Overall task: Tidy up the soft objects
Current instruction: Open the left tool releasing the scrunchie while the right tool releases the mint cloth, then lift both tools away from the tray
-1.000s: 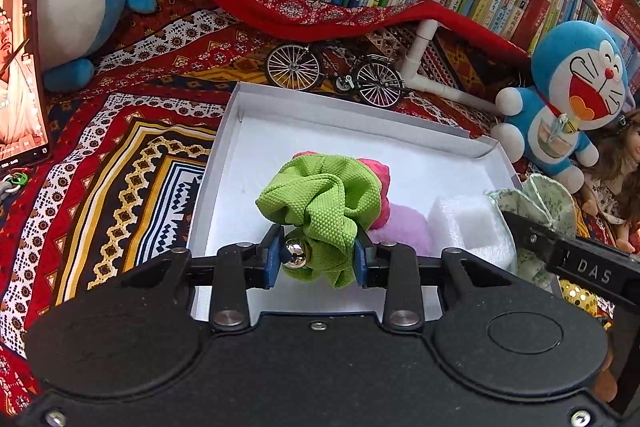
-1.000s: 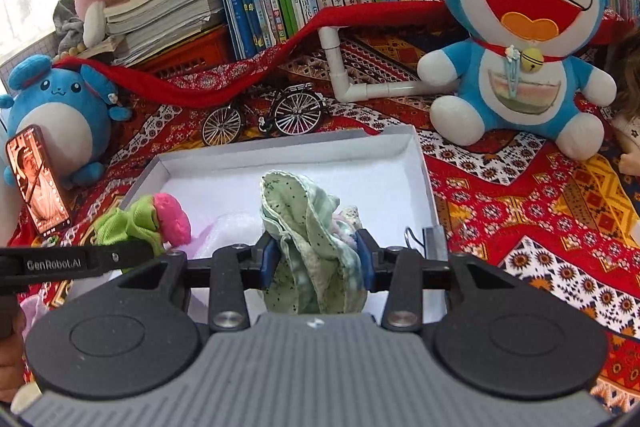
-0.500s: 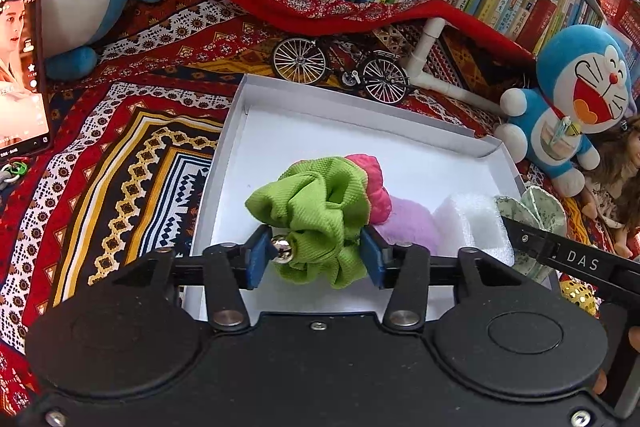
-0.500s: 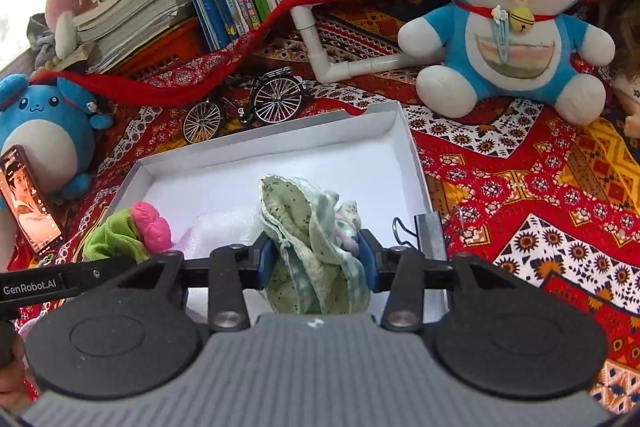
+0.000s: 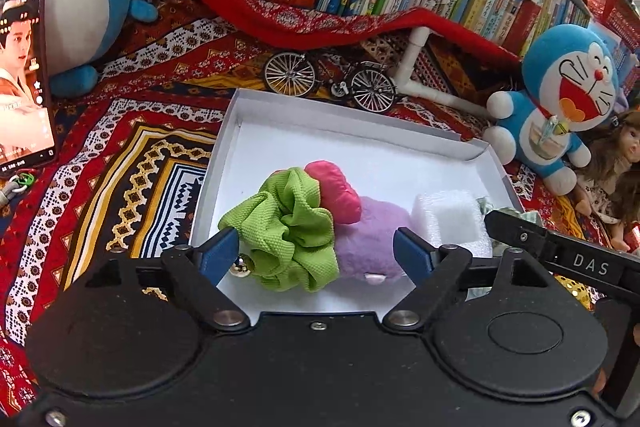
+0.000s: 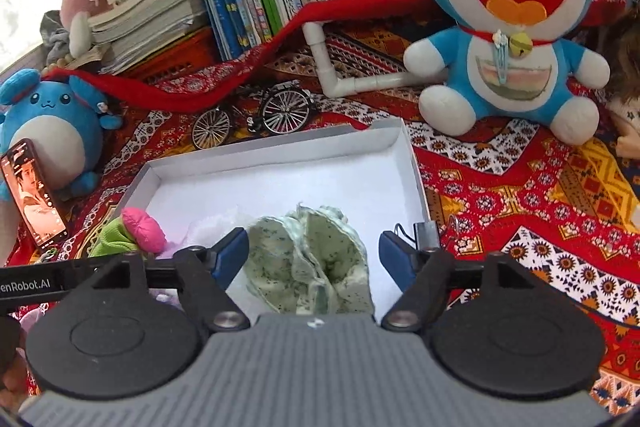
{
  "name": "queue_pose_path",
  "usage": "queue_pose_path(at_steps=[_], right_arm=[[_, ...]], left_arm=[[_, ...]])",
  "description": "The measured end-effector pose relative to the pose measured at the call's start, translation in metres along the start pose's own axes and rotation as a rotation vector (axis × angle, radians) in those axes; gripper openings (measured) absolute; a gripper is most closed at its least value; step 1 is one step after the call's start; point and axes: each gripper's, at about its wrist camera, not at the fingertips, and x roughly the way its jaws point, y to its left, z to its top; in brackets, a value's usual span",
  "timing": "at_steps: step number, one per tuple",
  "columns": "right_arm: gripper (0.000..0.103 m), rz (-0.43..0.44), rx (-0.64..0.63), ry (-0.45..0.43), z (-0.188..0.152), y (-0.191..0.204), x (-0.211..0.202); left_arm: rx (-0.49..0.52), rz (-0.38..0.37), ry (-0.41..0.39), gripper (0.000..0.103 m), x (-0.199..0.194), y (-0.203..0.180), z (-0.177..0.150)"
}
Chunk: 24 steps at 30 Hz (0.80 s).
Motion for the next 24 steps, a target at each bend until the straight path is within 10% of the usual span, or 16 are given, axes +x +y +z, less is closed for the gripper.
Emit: queue_pose_path(at_steps=[24], right_arm=[[0.094,0.039,-0.083,-0.116,-0.008,0.001,-0.049]], left_arm=[[0.068,0.002,-0.101,0.089,-0.048,-0.009,-0.016]])
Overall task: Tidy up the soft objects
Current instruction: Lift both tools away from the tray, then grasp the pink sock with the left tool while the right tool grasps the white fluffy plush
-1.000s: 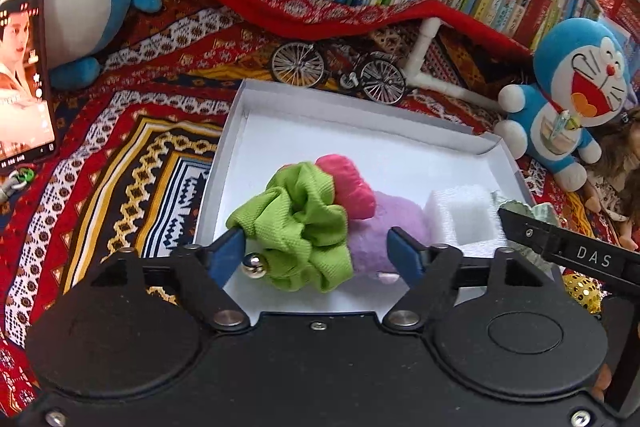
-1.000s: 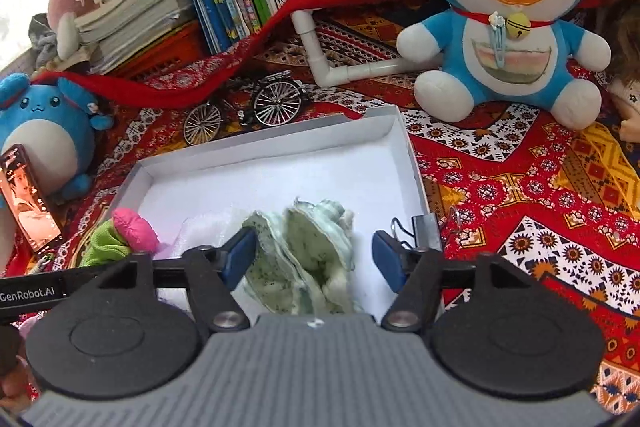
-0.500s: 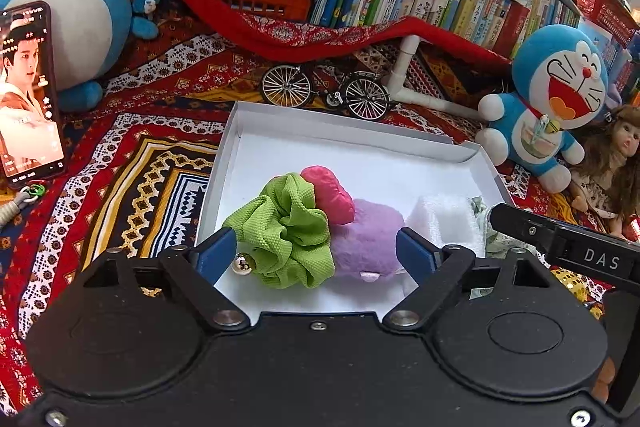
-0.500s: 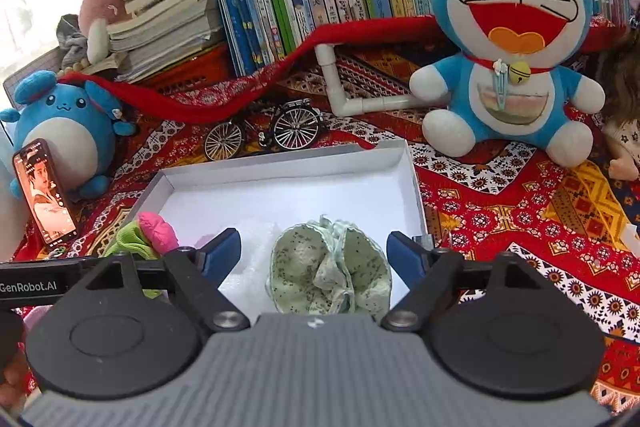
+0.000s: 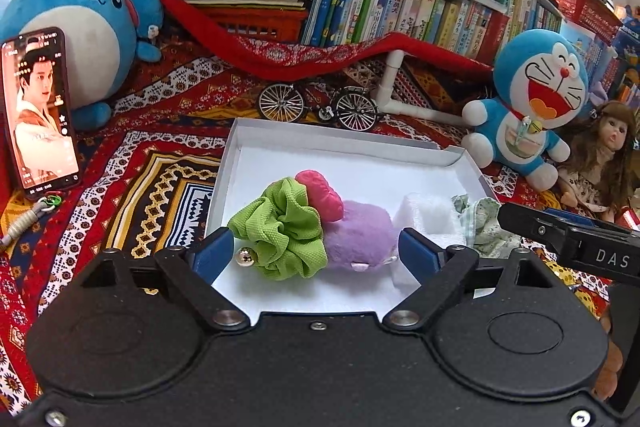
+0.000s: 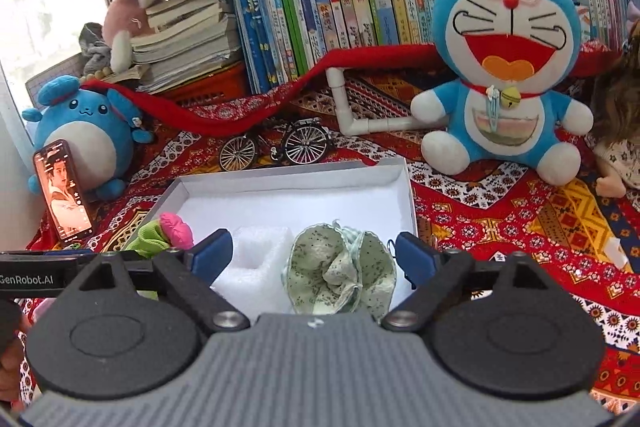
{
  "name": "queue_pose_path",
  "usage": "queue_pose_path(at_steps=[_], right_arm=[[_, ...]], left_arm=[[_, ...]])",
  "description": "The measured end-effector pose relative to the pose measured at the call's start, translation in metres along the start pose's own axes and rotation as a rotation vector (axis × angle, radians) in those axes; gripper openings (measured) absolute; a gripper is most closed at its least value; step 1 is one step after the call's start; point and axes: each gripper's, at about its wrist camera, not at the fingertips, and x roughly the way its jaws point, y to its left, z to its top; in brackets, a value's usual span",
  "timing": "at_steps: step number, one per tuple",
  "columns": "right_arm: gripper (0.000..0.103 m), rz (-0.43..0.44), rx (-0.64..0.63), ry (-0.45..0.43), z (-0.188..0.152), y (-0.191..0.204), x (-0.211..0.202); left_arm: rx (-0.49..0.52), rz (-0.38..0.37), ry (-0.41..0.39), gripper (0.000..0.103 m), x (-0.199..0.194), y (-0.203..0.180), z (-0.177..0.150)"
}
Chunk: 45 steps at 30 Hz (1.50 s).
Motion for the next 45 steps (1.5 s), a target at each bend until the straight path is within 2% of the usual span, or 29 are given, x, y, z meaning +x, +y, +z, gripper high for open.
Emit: queue_pose_path(at_steps=[21,36,45], right_arm=[[0.102,0.048,-0.138,-0.095,-0.018,0.011,-0.05],[0.103,0.079,-0.172,-0.135,-0.044,0.008,-0.082],[0.103,0.104,-0.195,-0.141,-0.063,0.005,-0.096]], left_arm=[[0.046,-0.001,-0.1,0.091,-0.047,0.0,-0.013],[0.073,-0.01,-0.187,0.097,-0.092,0.01,-0.04],[0.04,0.004,-0.192,0.097,-0.103,0.024,-0.059]])
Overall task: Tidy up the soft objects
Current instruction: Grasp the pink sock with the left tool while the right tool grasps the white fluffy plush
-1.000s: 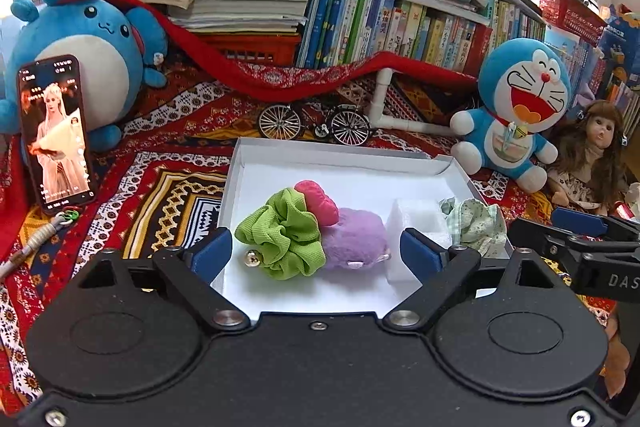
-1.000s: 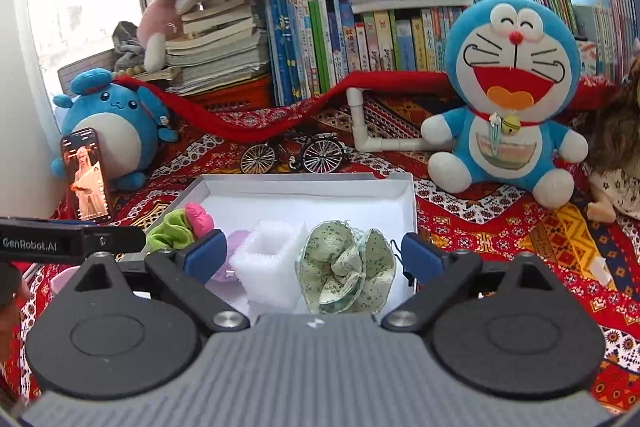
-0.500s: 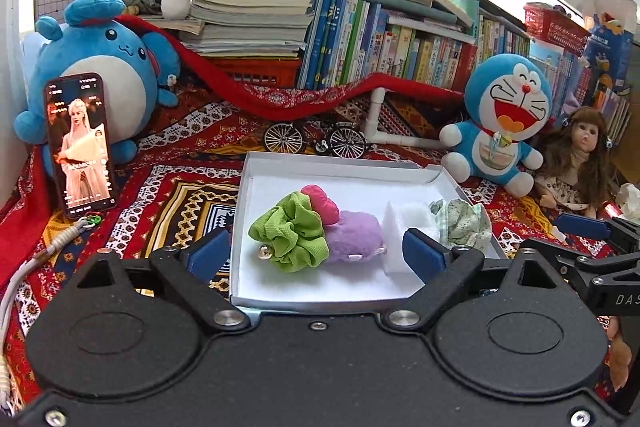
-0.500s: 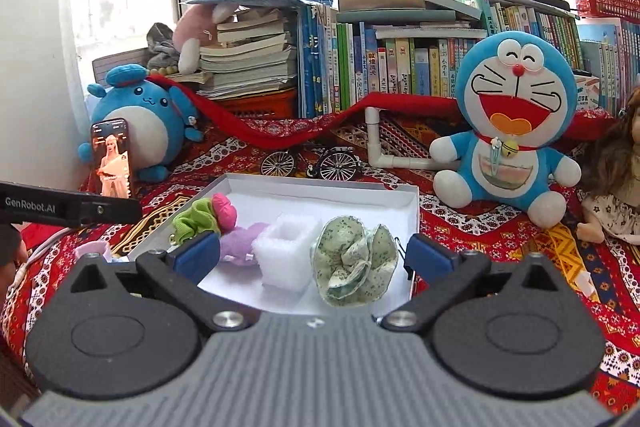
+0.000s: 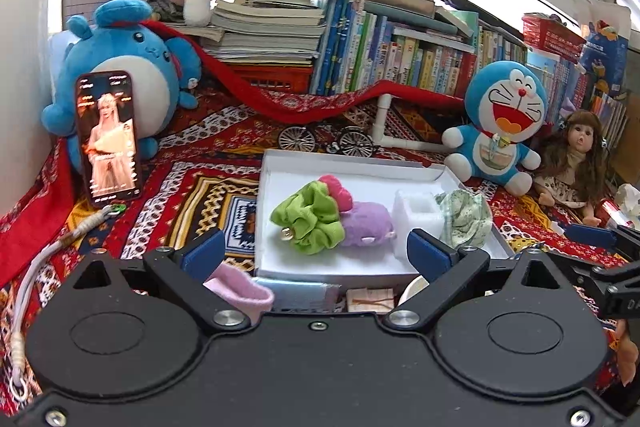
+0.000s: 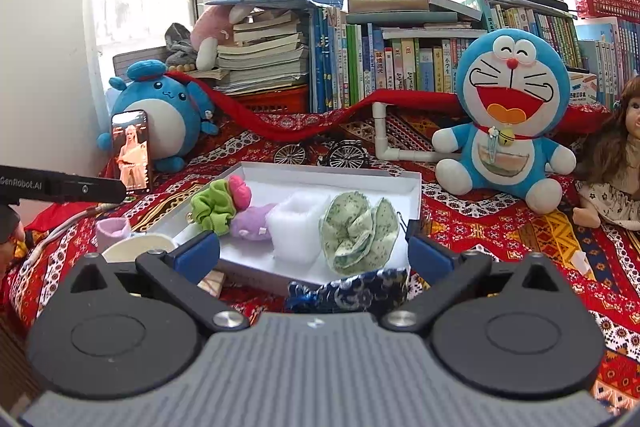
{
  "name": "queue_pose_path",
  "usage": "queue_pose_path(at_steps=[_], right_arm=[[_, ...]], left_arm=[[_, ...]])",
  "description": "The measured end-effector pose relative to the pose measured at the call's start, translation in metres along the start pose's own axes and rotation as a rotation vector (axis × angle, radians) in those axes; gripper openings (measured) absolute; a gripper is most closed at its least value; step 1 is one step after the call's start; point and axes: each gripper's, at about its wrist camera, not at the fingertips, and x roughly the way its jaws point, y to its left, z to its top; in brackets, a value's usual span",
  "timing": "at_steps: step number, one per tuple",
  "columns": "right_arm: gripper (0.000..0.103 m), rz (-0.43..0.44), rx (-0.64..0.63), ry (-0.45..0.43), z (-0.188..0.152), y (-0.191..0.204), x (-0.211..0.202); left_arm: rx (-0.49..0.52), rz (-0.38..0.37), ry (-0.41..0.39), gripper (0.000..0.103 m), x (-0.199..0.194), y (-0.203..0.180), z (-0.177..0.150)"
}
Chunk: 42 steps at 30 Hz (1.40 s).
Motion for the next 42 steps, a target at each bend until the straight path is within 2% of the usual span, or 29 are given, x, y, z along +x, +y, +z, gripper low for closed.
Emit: queue_pose_path(at_steps=[9,18,24,30,35,42], right_arm=[[0.103,0.024,-0.102,-0.002,-0.019,0.018,-0.012],[0.103,0.048,-0.179,0.023,-0.041,0.037,-0.014],[0.103,0.052,-0.266,0.03,-0.062,0.057,-0.014],[0.103,0.03,-0.369,0.033,-0.077,0.075,-0.014],[0.103,-0.001,-0.372,0.035,-0.084,0.08,-0.014],[0.103,-0.057,-0.333,0.039,-0.085,0.073,-0.016]], left_arm=[[-0.002,0.073,0.0,0.098,-0.005,0.017,-0.021],[-0.04,0.118,0.04,0.098,0.004,0.032,-0.044],[-0.037,0.176,0.033,0.098,0.015,0.032,-0.06],[-0.029,0.2,0.009,0.098,0.023,0.03,-0.069],[-0.059,0.204,0.017,0.098,0.03,0.034,-0.073],[-0.113,0.198,0.029,0.091,0.036,0.043,-0.076]])
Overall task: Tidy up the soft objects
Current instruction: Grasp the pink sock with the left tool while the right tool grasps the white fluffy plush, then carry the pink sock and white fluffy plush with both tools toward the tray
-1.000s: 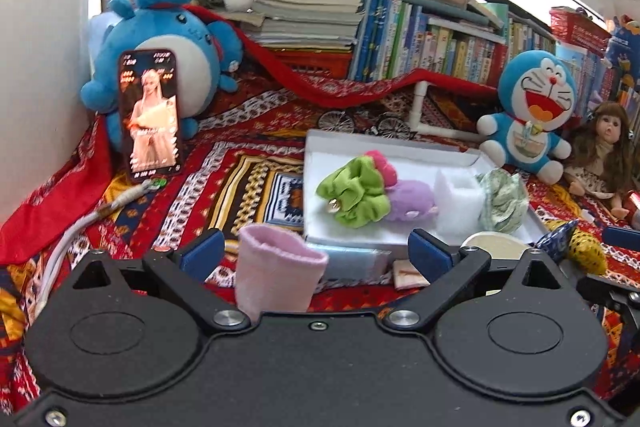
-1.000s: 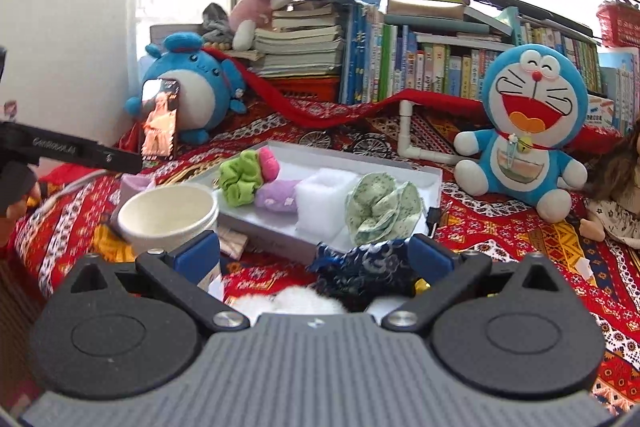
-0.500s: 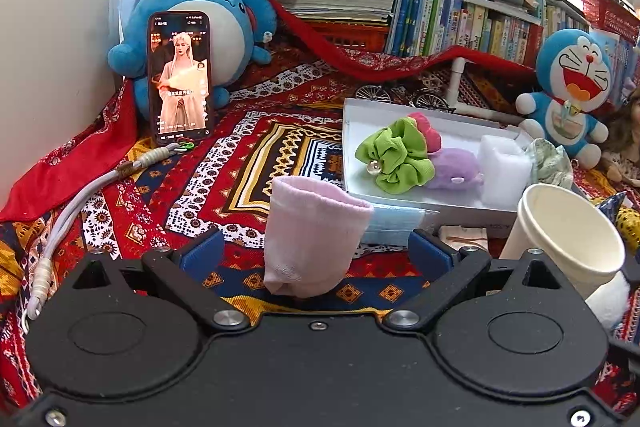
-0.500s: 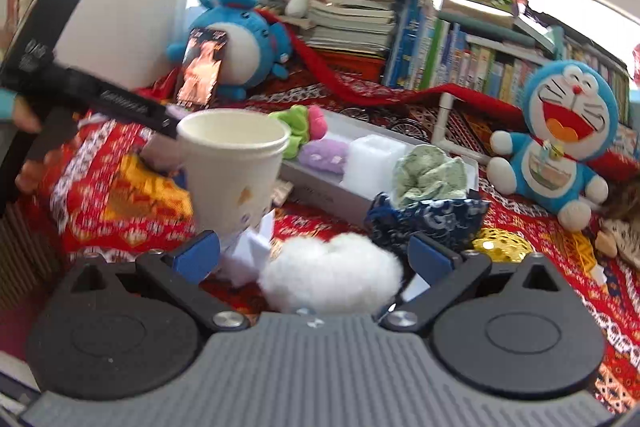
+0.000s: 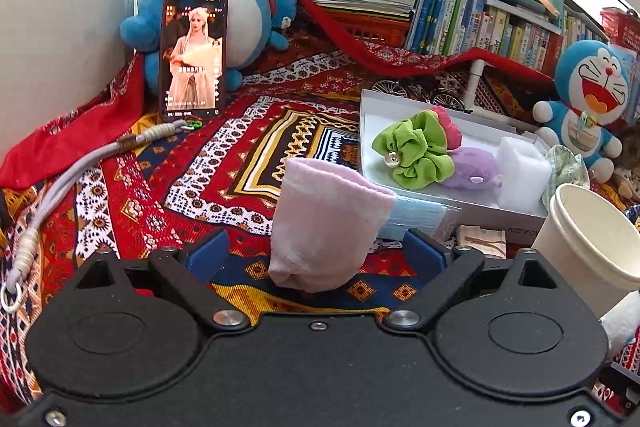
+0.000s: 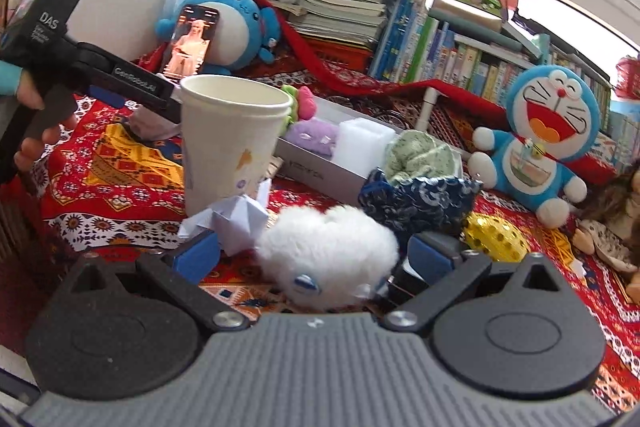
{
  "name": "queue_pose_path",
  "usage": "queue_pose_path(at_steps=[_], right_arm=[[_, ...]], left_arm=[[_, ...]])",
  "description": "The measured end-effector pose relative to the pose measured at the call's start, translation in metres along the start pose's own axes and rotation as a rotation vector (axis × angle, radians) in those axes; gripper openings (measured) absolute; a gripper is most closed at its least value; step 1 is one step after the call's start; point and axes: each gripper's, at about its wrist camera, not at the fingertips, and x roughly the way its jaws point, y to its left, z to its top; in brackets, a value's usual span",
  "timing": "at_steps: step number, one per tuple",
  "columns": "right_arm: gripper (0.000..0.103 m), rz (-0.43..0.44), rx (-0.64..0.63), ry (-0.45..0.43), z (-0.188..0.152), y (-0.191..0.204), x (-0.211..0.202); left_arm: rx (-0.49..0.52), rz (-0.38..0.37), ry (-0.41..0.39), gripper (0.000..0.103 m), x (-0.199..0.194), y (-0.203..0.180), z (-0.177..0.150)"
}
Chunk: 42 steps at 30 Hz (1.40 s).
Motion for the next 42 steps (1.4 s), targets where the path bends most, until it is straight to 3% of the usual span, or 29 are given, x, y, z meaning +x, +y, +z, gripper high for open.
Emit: queue_pose_path(at_steps=[14,19,28,39,42], right_arm=[[0.095,-0.042,-0.012,0.007,-0.003,0.0,0.003],[0.095,-0.055,-0.039,0.007,-0.003,0.003,0.007],[0.094,-0.055,-0.062,0.004,-0.002,0.005,0.013],[0.094,-0.052,-0.154,0.02,-0.002,0.009,0.021],[0.089,-0.037,-0.168,0.024,-0.002,0.01,0.022]], left_arm=[[-0.005,-0.008,0.018,0.071,0.006,-0.002,-0.001],[-0.006,-0.013,0.054,0.051,0.011,-0.002,0.0],[0.024,-0.002,0.053,0.047,0.01,-0.006,-0.001],[0.033,0.004,0.062,0.05,0.02,-0.006,0.003],[0.043,0.01,0.059,0.046,0.02,-0.008,0.003]])
